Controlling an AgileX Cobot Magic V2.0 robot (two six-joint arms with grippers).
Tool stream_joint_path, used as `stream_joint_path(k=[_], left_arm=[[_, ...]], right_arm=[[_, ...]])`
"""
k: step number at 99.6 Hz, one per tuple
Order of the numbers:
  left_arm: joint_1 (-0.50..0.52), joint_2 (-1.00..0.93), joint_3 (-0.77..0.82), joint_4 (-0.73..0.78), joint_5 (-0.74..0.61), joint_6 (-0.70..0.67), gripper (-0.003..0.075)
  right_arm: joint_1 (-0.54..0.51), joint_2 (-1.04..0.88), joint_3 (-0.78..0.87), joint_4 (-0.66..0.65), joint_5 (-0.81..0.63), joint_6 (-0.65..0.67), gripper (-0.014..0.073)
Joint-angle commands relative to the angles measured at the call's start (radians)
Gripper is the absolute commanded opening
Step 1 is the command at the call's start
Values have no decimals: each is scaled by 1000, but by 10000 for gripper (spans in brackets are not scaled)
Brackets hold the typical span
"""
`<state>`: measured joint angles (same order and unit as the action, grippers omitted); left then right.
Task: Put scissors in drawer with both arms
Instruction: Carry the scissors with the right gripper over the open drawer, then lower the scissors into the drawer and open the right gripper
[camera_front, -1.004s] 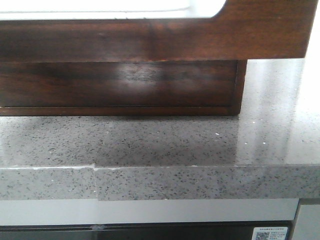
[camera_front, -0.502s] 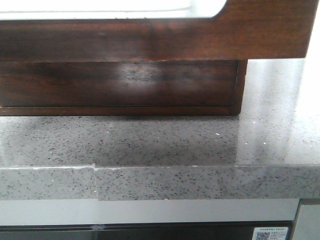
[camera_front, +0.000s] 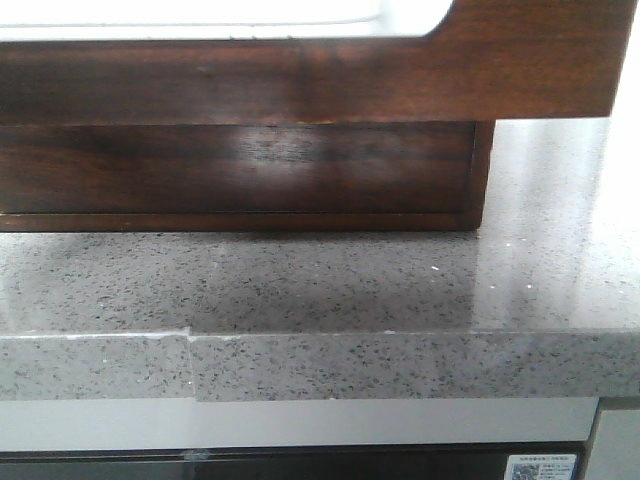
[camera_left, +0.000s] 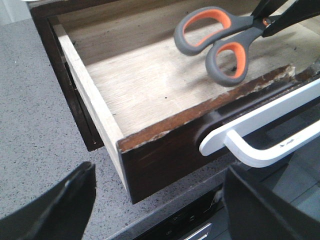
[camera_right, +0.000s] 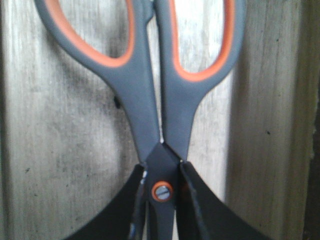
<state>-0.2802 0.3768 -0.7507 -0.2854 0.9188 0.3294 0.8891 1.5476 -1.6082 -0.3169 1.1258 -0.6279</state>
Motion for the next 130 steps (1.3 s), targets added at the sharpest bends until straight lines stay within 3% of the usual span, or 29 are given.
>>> stream_joint_path(k=[1,11,41,58,72,95,114,130], left_arm=[[-9,11,-32,-22,-75,-9,491],[-9,11,-32,-22,-75,-9,491],[-9,11,-32,-22,-75,-9,491],[-9,11,-32,-22,-75,-9,491],[-9,11,-32,-22,-75,-9,491],[-9,11,-32,-22,-75,-9,491],[-9,11,-16,-22,-77,-9,491],[-9,11,-15,-22,-77,-9,491]], right_arm=[[0,-35,-33,-42,-36,0,175],[0,-35,-43,-43,-34,17,244],[-8,-119,-128,-40,13,222,243],[-122,-270,-57,129,-54,337,243],[-307,-427,98,277,-183,358,243],[-568,-695,461,383,-406,395,243],[-633,-888,736,390,-497,542,243],[-633,-1020,881,384,-511,550,243]])
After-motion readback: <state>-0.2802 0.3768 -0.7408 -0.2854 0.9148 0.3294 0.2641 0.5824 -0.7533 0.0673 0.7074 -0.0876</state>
